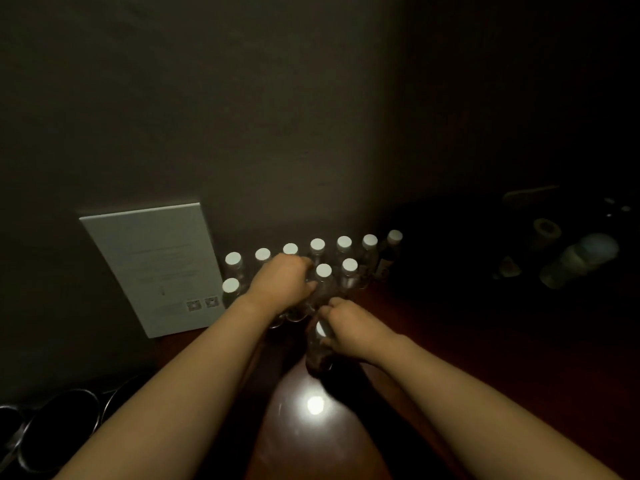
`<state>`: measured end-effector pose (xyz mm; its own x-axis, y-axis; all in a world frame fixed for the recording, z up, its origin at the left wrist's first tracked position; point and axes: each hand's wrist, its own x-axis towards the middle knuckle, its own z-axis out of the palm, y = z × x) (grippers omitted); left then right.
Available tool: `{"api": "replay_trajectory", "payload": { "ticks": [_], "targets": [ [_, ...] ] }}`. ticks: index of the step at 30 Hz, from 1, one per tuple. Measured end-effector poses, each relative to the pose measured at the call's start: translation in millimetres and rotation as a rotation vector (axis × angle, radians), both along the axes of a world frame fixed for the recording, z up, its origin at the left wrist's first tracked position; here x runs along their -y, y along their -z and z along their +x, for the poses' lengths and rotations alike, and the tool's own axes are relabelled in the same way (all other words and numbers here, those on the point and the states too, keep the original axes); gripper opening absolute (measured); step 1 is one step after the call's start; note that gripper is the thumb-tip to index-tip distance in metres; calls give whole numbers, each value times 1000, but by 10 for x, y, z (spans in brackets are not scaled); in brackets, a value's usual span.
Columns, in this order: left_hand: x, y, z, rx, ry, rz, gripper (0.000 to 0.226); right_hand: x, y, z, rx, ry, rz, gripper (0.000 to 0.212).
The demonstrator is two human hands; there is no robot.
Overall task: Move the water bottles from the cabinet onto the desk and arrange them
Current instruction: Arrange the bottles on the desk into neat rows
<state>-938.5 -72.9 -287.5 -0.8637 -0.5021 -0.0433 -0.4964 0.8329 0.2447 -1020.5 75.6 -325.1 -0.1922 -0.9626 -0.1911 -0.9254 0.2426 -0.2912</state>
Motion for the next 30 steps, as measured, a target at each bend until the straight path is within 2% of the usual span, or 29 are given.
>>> {"api": "replay_trajectory", "payload": {
  "ticks": [7,13,21,30],
  "targets": [
    [-53,90,-296,-56,31,-2,41,-92,-12,-408,6,143,-9,39],
    [-41,157,-460,-2,56,15,40,-109,-25,-738,10,272,-27,37],
    [35,280,-496,106,79,-35,13,-62,-4,-1099,-4,415,-25,35],
    [100,341,-506,94,64,-36,14,123,42,-1256,-5,462,-16,35]
  ]
}}
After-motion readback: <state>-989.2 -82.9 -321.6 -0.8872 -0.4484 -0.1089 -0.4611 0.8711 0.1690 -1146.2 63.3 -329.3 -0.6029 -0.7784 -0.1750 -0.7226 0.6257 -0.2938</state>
